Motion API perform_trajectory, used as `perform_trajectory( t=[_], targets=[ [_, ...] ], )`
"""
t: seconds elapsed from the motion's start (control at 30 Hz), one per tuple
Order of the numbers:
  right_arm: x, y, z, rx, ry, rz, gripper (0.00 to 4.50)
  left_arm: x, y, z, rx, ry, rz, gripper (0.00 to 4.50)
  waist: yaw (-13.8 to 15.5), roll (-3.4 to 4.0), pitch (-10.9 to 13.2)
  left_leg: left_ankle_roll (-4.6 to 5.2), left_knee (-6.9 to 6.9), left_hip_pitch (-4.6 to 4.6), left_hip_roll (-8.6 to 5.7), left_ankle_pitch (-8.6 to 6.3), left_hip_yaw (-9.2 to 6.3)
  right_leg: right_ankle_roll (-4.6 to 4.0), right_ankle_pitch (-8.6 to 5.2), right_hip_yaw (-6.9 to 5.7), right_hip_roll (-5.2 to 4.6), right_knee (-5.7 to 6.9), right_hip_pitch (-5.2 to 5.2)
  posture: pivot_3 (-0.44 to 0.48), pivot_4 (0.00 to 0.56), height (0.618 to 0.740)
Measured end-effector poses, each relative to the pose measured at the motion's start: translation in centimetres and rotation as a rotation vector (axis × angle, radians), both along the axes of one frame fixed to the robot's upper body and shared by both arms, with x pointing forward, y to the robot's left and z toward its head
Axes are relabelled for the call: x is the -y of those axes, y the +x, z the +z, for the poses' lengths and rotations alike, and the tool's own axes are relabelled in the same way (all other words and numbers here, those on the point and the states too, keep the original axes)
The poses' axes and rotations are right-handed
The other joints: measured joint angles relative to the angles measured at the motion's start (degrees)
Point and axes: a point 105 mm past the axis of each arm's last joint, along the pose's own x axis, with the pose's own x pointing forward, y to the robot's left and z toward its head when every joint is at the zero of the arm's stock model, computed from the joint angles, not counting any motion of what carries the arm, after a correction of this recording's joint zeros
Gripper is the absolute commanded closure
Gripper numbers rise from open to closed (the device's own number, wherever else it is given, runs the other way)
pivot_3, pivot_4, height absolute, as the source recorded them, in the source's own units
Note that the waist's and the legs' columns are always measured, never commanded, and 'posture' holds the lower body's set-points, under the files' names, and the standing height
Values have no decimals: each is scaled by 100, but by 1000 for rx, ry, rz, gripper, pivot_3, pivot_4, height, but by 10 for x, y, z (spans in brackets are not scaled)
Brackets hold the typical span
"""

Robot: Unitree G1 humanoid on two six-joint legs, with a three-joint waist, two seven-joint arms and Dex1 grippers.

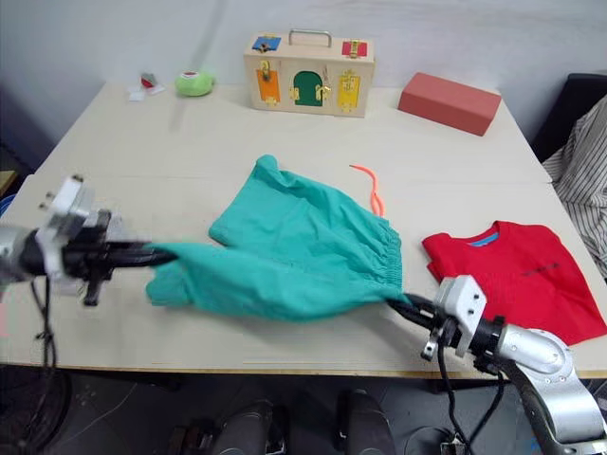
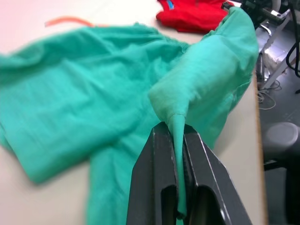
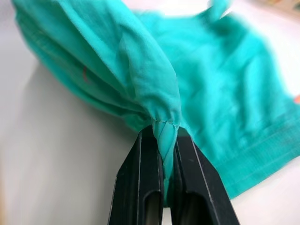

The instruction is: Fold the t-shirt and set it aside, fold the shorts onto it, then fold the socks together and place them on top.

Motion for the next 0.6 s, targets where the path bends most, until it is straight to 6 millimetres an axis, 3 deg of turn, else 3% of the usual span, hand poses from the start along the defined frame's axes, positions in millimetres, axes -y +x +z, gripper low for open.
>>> perform_trajectory(
  t=[0.17,0.27,0.37,0.47,0.6],
  targets=[
    [1,23,20,51,55,-89,4500,16,54,37,170,-5,28,4378,-28,-7,-3,14,4,-6,-2,8,15,5,2,5,11,-6,-4,0,150,740],
    [4,43,23,56,72,-177,4500,26,84,43,251,28,85,4378,-44,-12,-4,15,4,-3,0,8,23,8,3,11,15,-8,-5,0,150,740],
    [3,68,24,51,92,-269,4500,37,111,33,267,55,172,4378,-50,-14,-4,21,5,-11,0,11,31,11,5,16,16,-4,-20,0,150,740],
    [0,87,13,12,75,-335,4500,34,131,14,261,91,325,4378,-77,-16,-3,21,4,-17,7,11,33,12,6,17,19,-6,-27,0,150,740],
    [-7,104,-3,-52,66,-397,4500,38,144,-10,252,146,425,4378,-75,-18,-2,25,7,-55,2,14,37,14,7,17,18,17,-72,0,150,740]
  ],
)
